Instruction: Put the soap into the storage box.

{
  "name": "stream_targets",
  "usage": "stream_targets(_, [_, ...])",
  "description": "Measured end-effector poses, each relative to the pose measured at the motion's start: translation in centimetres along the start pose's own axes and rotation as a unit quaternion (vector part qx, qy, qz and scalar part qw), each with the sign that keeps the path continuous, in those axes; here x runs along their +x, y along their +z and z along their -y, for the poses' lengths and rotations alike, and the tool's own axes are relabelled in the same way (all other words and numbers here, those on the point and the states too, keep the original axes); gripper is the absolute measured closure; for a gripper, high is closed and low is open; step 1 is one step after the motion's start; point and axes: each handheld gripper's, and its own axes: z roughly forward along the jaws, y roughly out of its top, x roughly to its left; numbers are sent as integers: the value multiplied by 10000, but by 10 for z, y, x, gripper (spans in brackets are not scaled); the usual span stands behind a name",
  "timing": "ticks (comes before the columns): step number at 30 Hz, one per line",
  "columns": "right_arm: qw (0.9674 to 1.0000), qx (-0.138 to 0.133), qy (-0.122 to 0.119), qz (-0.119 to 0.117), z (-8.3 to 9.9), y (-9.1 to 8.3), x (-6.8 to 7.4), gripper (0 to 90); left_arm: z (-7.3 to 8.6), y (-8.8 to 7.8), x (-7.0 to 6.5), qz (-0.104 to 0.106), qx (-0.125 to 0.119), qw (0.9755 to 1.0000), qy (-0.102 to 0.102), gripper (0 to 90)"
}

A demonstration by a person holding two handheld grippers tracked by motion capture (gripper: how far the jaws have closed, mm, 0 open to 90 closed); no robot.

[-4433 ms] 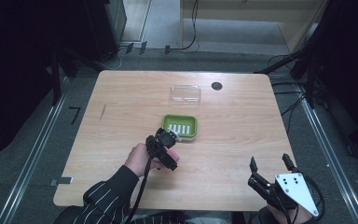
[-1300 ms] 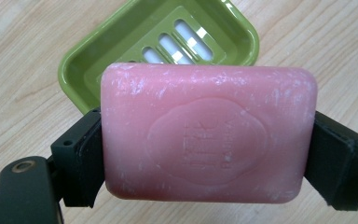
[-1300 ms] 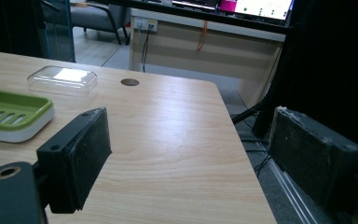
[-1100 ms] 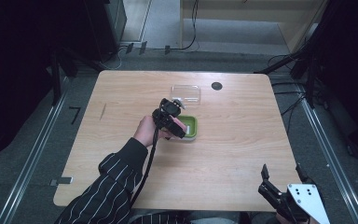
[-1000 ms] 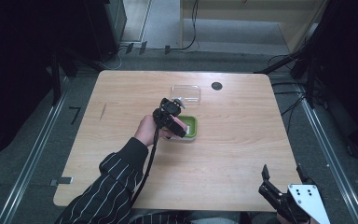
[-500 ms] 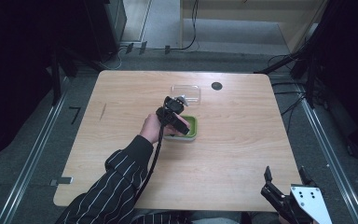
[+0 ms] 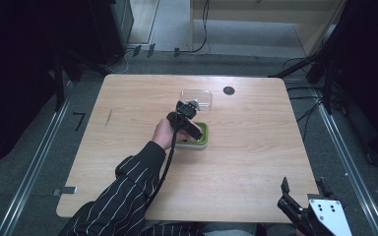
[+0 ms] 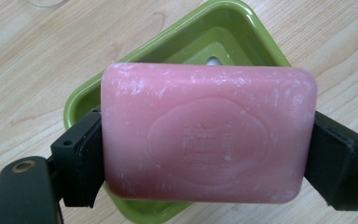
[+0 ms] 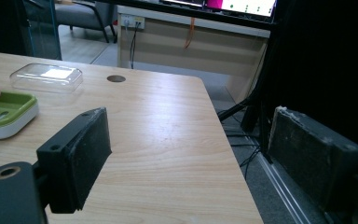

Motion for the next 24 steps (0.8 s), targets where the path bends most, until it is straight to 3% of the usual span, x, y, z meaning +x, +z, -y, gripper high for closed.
stream_targets(10, [10000, -8, 17, 30, 1, -1, -2, 127, -4, 9, 0, 23, 35, 9998, -213, 134])
stream_targets(24, [10000, -8, 17, 33, 1, -1, -1, 127, -5, 19, 3, -196, 78, 9975, -674, 134])
